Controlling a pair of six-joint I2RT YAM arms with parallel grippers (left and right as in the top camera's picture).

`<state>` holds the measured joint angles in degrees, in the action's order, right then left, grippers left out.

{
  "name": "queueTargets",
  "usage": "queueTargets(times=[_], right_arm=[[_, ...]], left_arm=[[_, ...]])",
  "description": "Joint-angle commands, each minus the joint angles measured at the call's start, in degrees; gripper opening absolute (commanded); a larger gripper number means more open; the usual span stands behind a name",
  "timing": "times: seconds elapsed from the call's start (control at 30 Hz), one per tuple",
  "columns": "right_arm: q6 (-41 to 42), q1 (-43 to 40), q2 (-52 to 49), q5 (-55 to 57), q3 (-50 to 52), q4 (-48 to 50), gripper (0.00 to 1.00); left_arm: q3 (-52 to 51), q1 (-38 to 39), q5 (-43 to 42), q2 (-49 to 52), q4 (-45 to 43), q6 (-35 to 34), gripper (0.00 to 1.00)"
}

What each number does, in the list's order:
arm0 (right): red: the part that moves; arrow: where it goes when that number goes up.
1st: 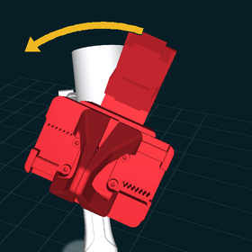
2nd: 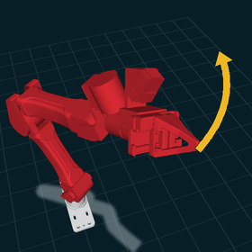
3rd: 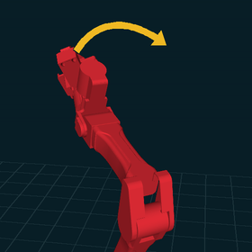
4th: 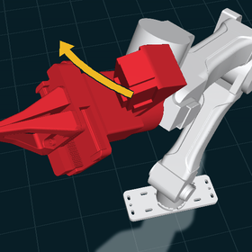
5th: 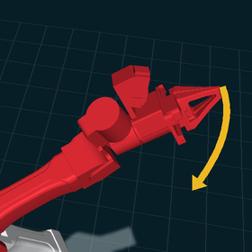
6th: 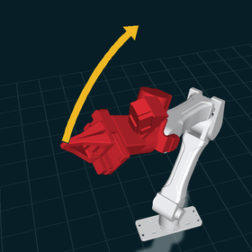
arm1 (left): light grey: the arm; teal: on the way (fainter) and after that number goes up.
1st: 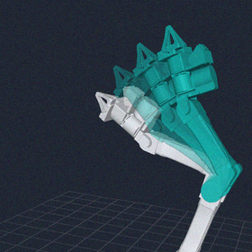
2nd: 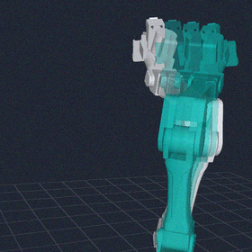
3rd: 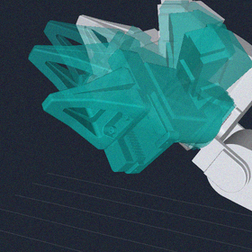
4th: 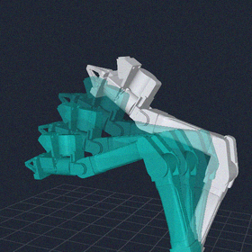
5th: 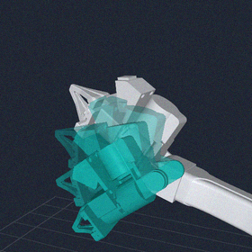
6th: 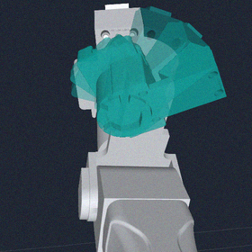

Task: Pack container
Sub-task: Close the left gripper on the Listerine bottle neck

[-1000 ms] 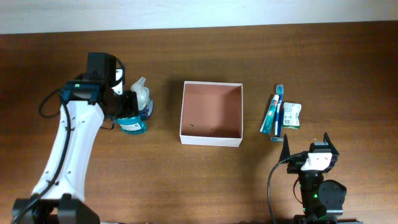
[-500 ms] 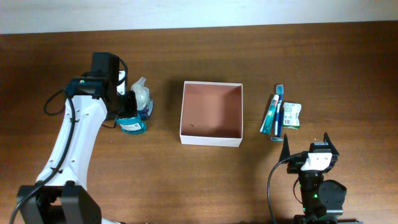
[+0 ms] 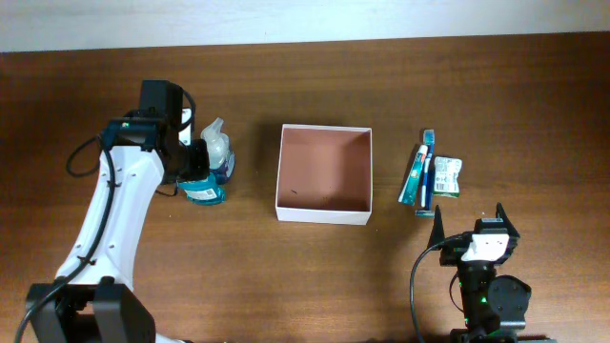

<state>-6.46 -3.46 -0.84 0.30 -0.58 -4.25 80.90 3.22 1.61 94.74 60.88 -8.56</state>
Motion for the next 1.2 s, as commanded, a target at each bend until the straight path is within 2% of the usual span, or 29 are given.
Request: queueTargets(times=[0.0, 0.07, 0.13, 0.27, 0.37, 0.43, 0.5, 0.83, 1.17], right_arm=[[-0.2, -0.3, 0.4, -0.3, 0.3, -0.3, 0.98], [-0.2, -0.3, 0.4, -0.3, 0.3, -0.3, 0.98], [-0.2, -0.3, 0.4, -0.3, 0.3, -0.3, 0.98], [-0.2, -0.3, 0.4, -0.3, 0.3, -0.3, 0.99], [-0.2, -0.3, 0.4, -0.3, 0.3, -0.3, 0.98], [-0.2, -0.3, 0.4, -0.3, 0.3, -0.3, 0.98], [-0.2, -0.3, 0.4, -0.3, 0.3, -0.3, 0.98], [-0.2, -0.3, 0.4, -0.3, 0.3, -0.3, 0.98], [-0.2, -0.3, 0.4, -0.3, 0.3, -0.3, 0.98]], left_arm=[[0.4, 0.2, 1.2, 0.5, 0.5, 0.7, 0.38], [0.4, 0.2, 1.2, 0.5, 0.6, 0.7, 0.39], [0.4, 0.2, 1.2, 0.5, 0.9, 0.7, 0.46], [0.4, 0.2, 1.2, 0.5, 0.9, 0.7, 0.45], [0.4, 0.2, 1.2, 0.5, 0.9, 0.7, 0.44], [0.4, 0.2, 1.2, 0.5, 0.9, 0.7, 0.37], [0.4, 0.2, 1.2, 0.5, 0.9, 0.7, 0.36], [1.2, 0.2, 1.2, 0.5, 1.2, 0.7, 0.36], [9.3, 0.2, 1.1, 0.5, 8.5, 0.7, 0.34]])
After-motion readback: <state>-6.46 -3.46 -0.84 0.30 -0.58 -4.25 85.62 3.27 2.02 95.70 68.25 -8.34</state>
